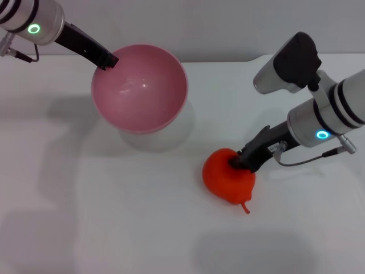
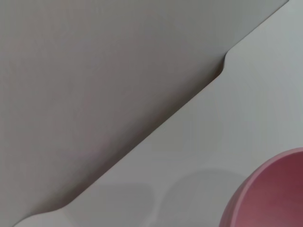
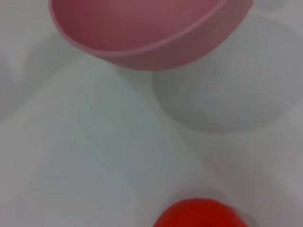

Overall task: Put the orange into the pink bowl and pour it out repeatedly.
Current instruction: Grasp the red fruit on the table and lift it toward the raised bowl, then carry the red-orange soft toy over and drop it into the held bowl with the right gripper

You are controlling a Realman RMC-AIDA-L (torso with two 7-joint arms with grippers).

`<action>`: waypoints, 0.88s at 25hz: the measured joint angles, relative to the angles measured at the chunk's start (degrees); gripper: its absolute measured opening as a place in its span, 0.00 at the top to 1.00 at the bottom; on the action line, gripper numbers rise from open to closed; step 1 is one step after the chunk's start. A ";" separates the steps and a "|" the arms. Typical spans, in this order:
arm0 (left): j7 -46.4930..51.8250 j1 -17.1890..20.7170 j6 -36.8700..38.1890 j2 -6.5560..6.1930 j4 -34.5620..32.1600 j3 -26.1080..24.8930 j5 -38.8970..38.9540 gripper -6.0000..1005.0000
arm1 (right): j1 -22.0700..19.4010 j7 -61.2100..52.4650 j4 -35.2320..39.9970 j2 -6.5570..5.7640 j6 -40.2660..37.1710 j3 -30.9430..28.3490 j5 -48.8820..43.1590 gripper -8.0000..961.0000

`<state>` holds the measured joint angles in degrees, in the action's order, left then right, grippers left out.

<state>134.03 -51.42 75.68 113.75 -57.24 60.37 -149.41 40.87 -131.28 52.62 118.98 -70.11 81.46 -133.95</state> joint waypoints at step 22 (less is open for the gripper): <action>-0.28 -1.28 -0.04 2.86 -0.25 0.82 -0.07 0.95 | -11.57 10.63 36.88 0.29 -9.87 -24.78 23.73 0.94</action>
<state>133.76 -52.70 75.64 116.60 -57.49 61.20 -149.48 29.30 -120.66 89.50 119.28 -79.98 56.68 -110.22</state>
